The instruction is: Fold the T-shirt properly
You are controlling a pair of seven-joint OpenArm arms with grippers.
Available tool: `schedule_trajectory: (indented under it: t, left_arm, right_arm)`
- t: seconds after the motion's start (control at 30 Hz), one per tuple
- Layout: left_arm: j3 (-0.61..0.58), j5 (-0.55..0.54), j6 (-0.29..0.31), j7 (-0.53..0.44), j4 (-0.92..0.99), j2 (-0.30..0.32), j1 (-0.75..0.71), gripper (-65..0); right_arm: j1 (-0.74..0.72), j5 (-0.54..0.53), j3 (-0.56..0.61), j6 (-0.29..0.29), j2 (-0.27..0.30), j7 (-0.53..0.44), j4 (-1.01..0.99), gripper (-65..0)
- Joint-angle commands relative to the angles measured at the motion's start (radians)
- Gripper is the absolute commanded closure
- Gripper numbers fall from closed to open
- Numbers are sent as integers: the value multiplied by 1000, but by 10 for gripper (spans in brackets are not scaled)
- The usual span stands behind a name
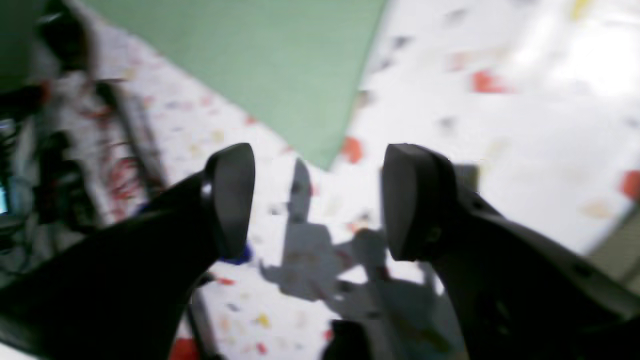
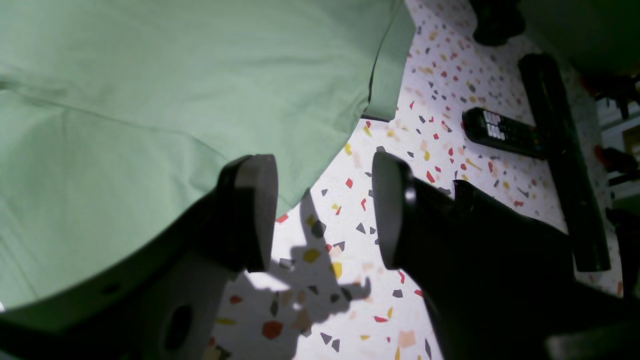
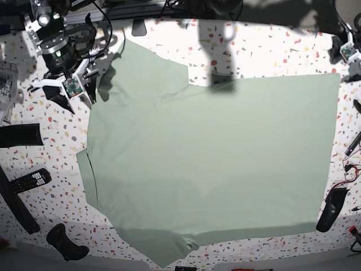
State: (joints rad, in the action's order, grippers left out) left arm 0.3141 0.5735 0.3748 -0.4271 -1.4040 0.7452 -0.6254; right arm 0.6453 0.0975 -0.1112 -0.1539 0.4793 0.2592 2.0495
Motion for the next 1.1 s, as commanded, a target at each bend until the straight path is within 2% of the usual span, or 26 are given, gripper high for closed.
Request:
schedule_trajectory:
  t: [0.0,0.2,0.33,0.47,0.53,0.6,0.67,0.73,1.07]
  left_arm:
    - [10,-13,-5,-20,-10,19,-3,-364]
    - [10,-18,-8,-3,-10,15,-2,-364]
    - [10,-17,-16,87,-10,-26,9,-364]
    - [10,-21,-15,67,-10,-59,33,-364]
    - [10,-77,-15,73,-10,-68,51,-364]
    - [10,-129,-14,113,-10,-79,74,-364]
    - [10,-134,-12,182,-9,-94,101,-364]
    - [10,-140,-12,211,-8,-103,121,-364]
    - [-137,-155,-6,235,4,-99,134,-364]
  right_arm:
    - [-2,-8,-6,11,11,-24,17,-299]
    - [-2,-103,-6,10,11,-25,17,-299]
    - [-2,-105,-6,10,11,-24,17,-299]
    - [-2,-105,-6,10,11,-24,17,-299]
    - [-2,-105,-6,10,11,-24,17,-299]
    - [-2,-105,-6,10,11,-24,17,-299]
    - [-2,-105,-6,10,11,-24,17,-299]
    - [-2,-105,-6,10,11,-24,17,-299]
    - [-2,-105,-6,10,11,-24,17,-299]
